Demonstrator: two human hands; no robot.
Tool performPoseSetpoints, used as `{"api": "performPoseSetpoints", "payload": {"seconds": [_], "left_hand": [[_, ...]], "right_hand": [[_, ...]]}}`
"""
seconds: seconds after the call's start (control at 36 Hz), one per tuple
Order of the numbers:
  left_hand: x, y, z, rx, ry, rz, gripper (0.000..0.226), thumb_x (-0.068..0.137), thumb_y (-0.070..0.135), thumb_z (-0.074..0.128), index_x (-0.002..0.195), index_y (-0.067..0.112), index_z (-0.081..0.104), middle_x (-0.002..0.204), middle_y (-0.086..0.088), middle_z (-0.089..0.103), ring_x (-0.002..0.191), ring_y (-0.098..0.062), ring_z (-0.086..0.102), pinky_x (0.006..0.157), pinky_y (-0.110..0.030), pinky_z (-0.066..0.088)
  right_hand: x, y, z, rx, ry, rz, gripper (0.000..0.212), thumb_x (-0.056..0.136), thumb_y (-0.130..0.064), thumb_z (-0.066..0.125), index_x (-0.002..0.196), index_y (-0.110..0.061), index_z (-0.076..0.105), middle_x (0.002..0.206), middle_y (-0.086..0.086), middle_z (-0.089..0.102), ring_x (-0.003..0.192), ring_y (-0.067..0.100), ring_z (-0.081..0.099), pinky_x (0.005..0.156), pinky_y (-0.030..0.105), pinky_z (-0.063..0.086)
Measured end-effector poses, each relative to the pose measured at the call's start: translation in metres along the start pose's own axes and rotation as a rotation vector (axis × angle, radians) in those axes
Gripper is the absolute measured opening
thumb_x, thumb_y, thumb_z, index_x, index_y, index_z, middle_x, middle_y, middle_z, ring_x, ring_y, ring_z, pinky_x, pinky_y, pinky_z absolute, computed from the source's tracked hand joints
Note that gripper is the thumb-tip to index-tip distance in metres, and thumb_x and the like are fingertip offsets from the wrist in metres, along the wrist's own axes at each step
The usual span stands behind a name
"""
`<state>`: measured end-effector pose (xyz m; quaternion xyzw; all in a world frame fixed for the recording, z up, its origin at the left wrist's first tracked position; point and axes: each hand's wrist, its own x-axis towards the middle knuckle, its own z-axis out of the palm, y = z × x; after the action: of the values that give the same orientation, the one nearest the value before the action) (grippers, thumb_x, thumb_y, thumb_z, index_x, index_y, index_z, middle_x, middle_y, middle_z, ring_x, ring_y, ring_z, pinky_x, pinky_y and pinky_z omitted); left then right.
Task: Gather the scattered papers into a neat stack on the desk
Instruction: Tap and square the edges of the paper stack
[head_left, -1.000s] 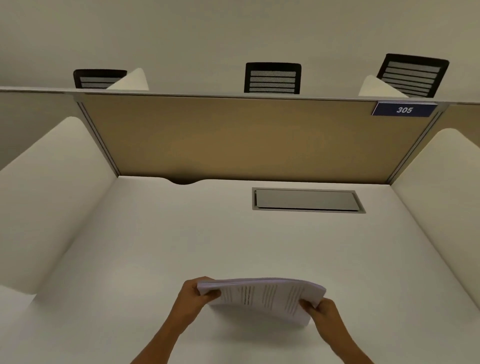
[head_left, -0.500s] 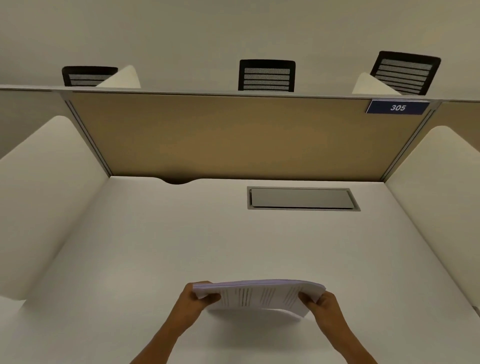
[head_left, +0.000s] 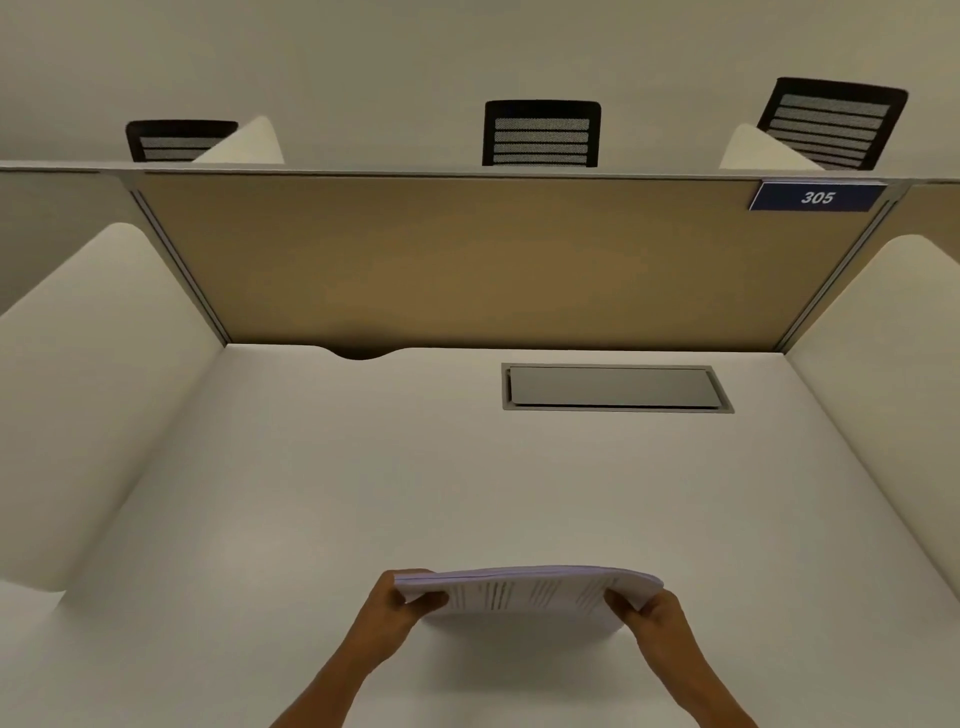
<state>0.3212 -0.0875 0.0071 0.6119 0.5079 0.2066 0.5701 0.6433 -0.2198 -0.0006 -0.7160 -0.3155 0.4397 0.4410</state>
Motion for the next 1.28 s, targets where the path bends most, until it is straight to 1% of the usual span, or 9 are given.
{"api": "performPoseSetpoints", "payload": {"seconds": [0.11, 0.28, 0.42, 0.56, 0.75, 0.86, 0.92, 1.03, 1.28], "left_hand": [[-0.003, -0.004, 0.005, -0.018, 0.000, -0.031, 0.033, 0.088, 0.011, 0.074, 0.089, 0.043, 0.078, 0.095, 0.013, 0.080, 0.092, -0.002, 0.072, 0.077, -0.017, 0.056], [-0.001, -0.002, 0.006, -0.039, 0.032, -0.040, 0.047, 0.087, 0.012, 0.075, 0.085, 0.060, 0.074, 0.095, 0.029, 0.076, 0.093, 0.010, 0.069, 0.071, -0.004, 0.053], [0.003, 0.000, 0.004, 0.005, 0.016, -0.014, 0.032, 0.088, 0.015, 0.074, 0.087, 0.047, 0.077, 0.091, 0.014, 0.078, 0.086, 0.001, 0.070, 0.072, -0.010, 0.053], [0.005, -0.008, 0.006, 0.012, -0.022, -0.062, 0.036, 0.088, 0.012, 0.073, 0.098, 0.046, 0.073, 0.098, 0.027, 0.076, 0.097, 0.008, 0.069, 0.074, -0.005, 0.053], [0.005, -0.011, 0.005, 0.033, -0.013, -0.096, 0.035, 0.089, 0.013, 0.073, 0.097, 0.047, 0.069, 0.094, 0.025, 0.077, 0.095, 0.003, 0.070, 0.074, -0.008, 0.055], [0.002, 0.004, -0.005, -0.028, -0.072, -0.091, 0.035, 0.087, 0.014, 0.075, 0.105, 0.044, 0.073, 0.107, 0.016, 0.077, 0.102, -0.001, 0.071, 0.077, -0.013, 0.057], [0.001, 0.016, -0.017, -0.080, -0.125, -0.082, 0.029, 0.086, 0.023, 0.077, 0.112, 0.033, 0.075, 0.112, 0.004, 0.078, 0.106, -0.010, 0.072, 0.081, -0.019, 0.058], [0.000, 0.043, -0.045, -0.066, -0.258, -0.029, 0.046, 0.083, 0.043, 0.074, 0.117, 0.011, 0.072, 0.109, -0.011, 0.076, 0.102, -0.020, 0.071, 0.086, -0.028, 0.053], [0.005, 0.093, -0.049, 0.191, -0.399, -0.010, 0.035, 0.083, 0.029, 0.076, 0.116, 0.035, 0.070, 0.111, 0.005, 0.077, 0.106, -0.007, 0.071, 0.092, -0.022, 0.055]], "right_hand": [[-0.001, 0.010, 0.005, -0.046, -0.012, 0.062, 0.017, 0.094, -0.011, 0.068, 0.100, -0.024, 0.076, 0.087, -0.013, 0.080, 0.081, -0.001, 0.073, 0.073, 0.020, 0.050], [0.002, 0.008, 0.006, -0.090, 0.012, 0.088, 0.018, 0.095, -0.011, 0.065, 0.088, -0.027, 0.074, 0.077, -0.015, 0.079, 0.069, -0.006, 0.071, 0.058, 0.011, 0.050], [0.002, 0.004, 0.002, -0.111, 0.019, 0.066, 0.023, 0.094, -0.011, 0.066, 0.088, -0.032, 0.073, 0.082, -0.018, 0.078, 0.074, -0.005, 0.071, 0.060, 0.010, 0.051], [0.003, 0.011, 0.002, -0.140, -0.019, 0.088, 0.016, 0.095, -0.009, 0.065, 0.090, -0.021, 0.075, 0.077, -0.014, 0.078, 0.069, -0.001, 0.070, 0.060, 0.009, 0.052], [0.004, 0.007, 0.001, -0.174, -0.022, 0.088, 0.018, 0.096, -0.010, 0.063, 0.086, -0.018, 0.075, 0.070, -0.012, 0.077, 0.066, -0.002, 0.069, 0.057, 0.011, 0.051], [0.005, -0.007, -0.003, -0.227, -0.037, 0.053, 0.025, 0.097, -0.010, 0.062, 0.077, -0.022, 0.072, 0.071, -0.007, 0.076, 0.072, 0.013, 0.071, 0.058, 0.014, 0.052], [0.007, -0.018, -0.008, -0.268, -0.070, 0.033, 0.020, 0.097, -0.015, 0.062, 0.082, -0.023, 0.073, 0.080, -0.003, 0.077, 0.078, 0.019, 0.072, 0.064, 0.018, 0.054], [0.013, -0.046, -0.023, -0.387, -0.149, -0.008, 0.019, 0.096, -0.025, 0.064, 0.079, -0.027, 0.072, 0.080, -0.004, 0.077, 0.073, 0.013, 0.074, 0.064, 0.023, 0.055], [0.019, -0.119, -0.027, -0.666, -0.406, -0.100, 0.015, 0.094, -0.029, 0.063, 0.082, -0.029, 0.072, 0.085, -0.005, 0.076, 0.077, 0.010, 0.075, 0.070, 0.028, 0.060]]}}
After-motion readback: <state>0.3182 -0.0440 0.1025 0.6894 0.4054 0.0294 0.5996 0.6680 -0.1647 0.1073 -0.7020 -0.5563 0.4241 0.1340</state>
